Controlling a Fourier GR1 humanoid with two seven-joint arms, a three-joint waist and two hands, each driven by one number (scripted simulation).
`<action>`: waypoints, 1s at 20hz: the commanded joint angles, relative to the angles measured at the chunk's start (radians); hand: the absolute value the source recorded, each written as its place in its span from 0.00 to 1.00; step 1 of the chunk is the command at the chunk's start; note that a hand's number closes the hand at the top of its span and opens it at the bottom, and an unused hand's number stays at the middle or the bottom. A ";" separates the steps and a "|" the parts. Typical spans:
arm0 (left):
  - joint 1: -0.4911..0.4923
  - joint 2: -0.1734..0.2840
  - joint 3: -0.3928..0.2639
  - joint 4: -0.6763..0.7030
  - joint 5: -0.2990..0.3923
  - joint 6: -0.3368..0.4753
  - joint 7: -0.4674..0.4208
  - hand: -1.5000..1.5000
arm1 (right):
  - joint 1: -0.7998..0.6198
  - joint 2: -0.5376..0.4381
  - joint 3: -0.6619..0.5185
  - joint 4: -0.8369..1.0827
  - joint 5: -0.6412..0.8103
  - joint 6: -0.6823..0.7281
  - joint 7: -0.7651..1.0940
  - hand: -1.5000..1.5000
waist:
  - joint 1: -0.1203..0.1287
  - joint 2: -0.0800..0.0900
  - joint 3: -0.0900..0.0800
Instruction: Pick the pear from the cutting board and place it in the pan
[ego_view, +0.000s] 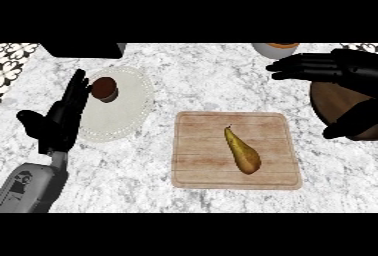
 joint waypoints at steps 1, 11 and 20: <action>0.006 -0.018 0.001 -0.009 -0.026 0.009 0.013 0.50 | -0.123 0.061 0.024 0.004 0.031 0.100 0.035 0.00 | -0.010 -0.004 0.000; 0.018 -0.025 0.057 -0.007 -0.035 -0.027 0.014 0.50 | -0.117 0.222 0.102 -0.089 0.093 0.141 0.154 0.00 | -0.023 -0.005 0.000; 0.006 -0.055 0.065 -0.021 -0.079 -0.029 0.062 0.50 | 0.059 0.184 0.109 -0.300 0.131 0.213 0.232 0.00 | -0.032 -0.007 0.000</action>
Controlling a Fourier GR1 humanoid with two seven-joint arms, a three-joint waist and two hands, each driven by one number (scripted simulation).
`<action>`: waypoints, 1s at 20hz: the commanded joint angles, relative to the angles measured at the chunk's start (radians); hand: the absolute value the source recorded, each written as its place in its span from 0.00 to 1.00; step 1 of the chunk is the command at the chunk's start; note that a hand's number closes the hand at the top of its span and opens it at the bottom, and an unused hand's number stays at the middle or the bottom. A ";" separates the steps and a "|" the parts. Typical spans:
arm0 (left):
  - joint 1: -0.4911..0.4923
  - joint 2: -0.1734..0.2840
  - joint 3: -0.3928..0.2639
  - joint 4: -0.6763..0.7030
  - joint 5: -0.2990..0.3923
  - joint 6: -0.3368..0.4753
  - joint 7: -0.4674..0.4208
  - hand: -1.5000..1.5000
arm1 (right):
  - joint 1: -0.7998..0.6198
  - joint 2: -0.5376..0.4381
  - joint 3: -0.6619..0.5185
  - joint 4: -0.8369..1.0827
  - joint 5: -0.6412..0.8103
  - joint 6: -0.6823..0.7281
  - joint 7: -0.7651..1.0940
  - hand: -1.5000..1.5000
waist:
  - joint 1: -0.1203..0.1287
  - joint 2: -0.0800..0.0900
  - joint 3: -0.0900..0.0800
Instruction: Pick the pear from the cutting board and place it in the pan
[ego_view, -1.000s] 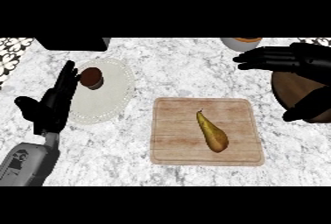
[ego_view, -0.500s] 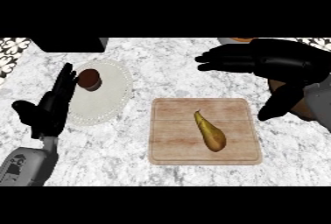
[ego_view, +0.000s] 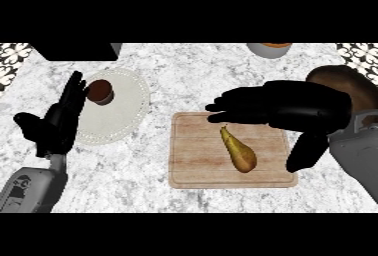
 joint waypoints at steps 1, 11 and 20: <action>0.050 0.023 0.047 0.003 0.021 -0.072 -0.050 0.50 | 0.064 -0.004 0.010 -0.044 0.087 0.019 0.007 0.00 | 0.003 0.001 0.000; 0.061 -0.019 0.052 -0.074 -0.036 -0.068 0.022 0.50 | 0.104 0.105 0.015 0.043 0.294 -0.027 0.029 0.00 | 0.009 0.001 0.001; 0.002 -0.046 0.086 -0.014 -0.065 -0.082 0.029 0.50 | 0.132 0.104 0.063 0.153 0.408 -0.031 -0.129 0.00 | 0.002 0.001 0.000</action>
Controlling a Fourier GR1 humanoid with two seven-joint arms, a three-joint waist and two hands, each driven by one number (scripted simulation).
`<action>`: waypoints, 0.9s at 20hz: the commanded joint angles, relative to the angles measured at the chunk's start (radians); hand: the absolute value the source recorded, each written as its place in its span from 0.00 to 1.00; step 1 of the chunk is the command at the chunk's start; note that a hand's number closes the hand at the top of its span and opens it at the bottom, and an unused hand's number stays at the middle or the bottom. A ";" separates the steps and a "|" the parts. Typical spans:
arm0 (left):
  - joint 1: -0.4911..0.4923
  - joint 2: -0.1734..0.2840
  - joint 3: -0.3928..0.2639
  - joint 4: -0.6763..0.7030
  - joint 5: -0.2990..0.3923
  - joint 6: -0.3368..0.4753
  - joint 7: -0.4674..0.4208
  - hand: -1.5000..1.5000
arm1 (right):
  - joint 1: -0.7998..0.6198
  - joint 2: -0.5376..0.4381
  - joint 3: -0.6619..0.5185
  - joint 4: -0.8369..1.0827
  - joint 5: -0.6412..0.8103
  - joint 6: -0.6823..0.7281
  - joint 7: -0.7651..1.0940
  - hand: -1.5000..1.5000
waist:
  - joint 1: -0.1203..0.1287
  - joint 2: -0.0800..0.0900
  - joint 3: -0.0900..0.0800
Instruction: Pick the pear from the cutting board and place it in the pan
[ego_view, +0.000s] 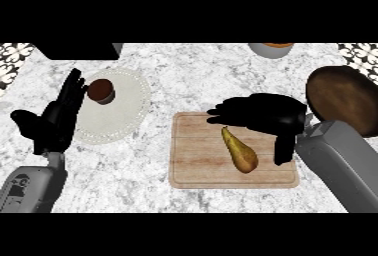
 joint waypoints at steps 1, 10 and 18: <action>-0.008 0.000 0.026 -0.051 0.006 -0.004 0.060 0.50 | -0.003 0.003 0.016 0.044 0.062 0.025 -0.075 0.00 | 0.000 -0.001 0.000; -0.015 -0.031 0.039 0.024 -0.041 -0.038 0.008 0.50 | -0.020 0.058 0.038 0.068 0.186 0.028 -0.080 0.00 | -0.004 -0.001 0.000; 0.018 -0.024 0.073 0.004 -0.038 -0.067 -0.016 0.50 | 0.002 0.096 0.114 0.065 0.368 -0.042 -0.023 0.00 | -0.004 -0.001 0.000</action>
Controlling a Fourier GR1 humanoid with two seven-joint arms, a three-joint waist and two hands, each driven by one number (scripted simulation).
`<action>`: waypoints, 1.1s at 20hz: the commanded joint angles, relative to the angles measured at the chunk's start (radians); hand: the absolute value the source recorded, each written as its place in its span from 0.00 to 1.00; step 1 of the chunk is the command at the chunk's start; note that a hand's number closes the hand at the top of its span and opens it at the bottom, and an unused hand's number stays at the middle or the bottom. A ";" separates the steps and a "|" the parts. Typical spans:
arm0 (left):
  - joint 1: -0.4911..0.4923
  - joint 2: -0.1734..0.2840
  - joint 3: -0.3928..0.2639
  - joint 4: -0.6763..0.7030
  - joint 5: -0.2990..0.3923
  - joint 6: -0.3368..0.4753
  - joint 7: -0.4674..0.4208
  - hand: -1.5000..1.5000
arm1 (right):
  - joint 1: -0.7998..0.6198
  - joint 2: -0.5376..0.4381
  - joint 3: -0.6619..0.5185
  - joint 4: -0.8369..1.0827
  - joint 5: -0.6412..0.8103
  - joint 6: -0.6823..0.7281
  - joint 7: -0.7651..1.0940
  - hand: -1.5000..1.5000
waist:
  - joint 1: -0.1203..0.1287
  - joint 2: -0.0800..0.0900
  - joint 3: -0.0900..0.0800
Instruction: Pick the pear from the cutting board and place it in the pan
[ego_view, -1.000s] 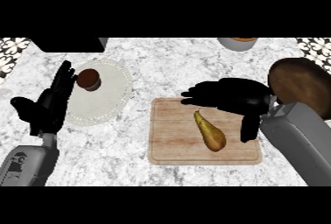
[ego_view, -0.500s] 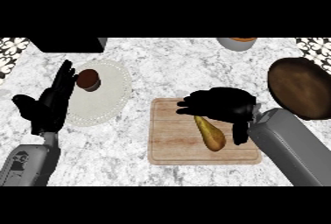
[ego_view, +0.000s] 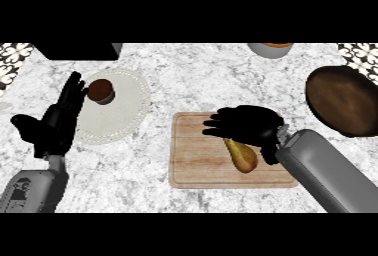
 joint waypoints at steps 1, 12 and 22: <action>-0.055 0.016 0.027 0.038 0.011 -0.038 0.030 0.50 | -0.010 0.060 0.033 0.055 0.096 -0.022 0.010 0.00 | -0.001 0.001 0.000; -0.021 -0.005 0.056 -0.014 -0.016 -0.050 0.035 0.50 | -0.008 0.129 -0.016 0.237 0.248 -0.115 -0.069 0.00 | 0.003 0.001 0.000; 0.083 -0.060 0.032 -0.096 -0.062 -0.034 0.024 0.50 | 0.070 0.146 -0.021 0.236 0.366 -0.113 -0.080 0.00 | -0.001 -0.001 0.000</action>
